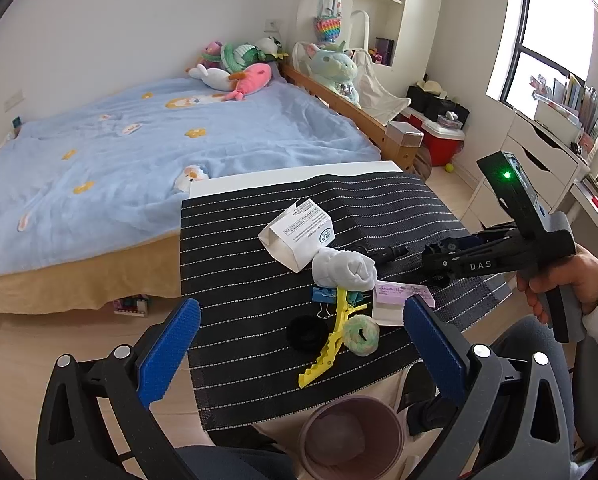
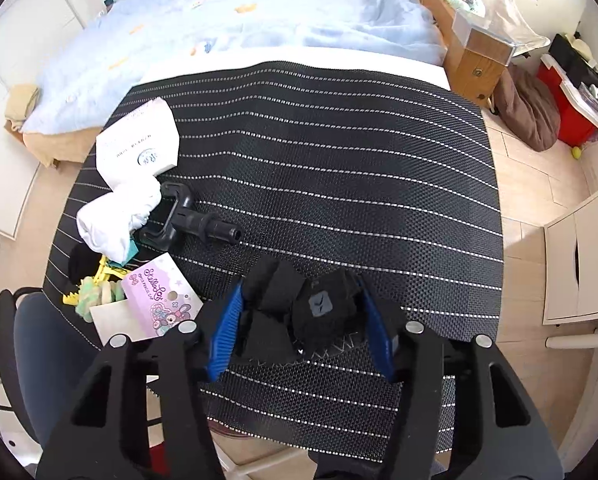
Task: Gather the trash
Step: 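Grasp the black cloth item on the mat with the right gripper, then lift the black cloth with the right gripper while the left gripper approaches the white paper box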
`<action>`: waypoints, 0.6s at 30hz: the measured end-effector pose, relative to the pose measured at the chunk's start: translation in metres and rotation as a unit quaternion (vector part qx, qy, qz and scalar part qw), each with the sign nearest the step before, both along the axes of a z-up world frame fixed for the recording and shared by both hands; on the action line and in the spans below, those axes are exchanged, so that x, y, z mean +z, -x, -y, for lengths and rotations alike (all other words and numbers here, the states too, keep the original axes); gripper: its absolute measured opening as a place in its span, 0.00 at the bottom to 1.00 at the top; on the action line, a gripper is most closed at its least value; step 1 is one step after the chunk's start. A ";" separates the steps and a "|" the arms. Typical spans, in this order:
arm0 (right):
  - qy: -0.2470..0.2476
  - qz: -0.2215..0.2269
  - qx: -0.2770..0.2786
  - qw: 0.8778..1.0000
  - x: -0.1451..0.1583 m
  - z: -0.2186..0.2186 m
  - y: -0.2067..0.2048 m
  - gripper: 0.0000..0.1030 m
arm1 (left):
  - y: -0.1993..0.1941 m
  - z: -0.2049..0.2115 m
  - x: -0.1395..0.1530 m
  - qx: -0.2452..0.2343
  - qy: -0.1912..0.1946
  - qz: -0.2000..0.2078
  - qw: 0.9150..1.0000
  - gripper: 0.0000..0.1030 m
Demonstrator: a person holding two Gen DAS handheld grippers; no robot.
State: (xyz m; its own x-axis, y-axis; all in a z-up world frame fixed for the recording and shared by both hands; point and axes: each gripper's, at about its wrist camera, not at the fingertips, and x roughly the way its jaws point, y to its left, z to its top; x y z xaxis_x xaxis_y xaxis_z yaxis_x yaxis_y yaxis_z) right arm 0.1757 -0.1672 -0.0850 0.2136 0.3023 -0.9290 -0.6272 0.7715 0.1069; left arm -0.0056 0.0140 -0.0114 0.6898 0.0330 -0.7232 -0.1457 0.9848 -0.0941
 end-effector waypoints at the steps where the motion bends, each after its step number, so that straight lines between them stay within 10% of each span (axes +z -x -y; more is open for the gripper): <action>1: -0.002 0.002 -0.001 1.000 0.002 0.001 0.000 0.53 | -0.001 0.000 0.000 0.000 0.000 0.000 1.000 0.95; 18: -0.035 0.031 0.000 0.999 0.036 0.015 0.016 0.54 | -0.033 0.003 0.013 -0.024 -0.022 0.001 0.999 0.95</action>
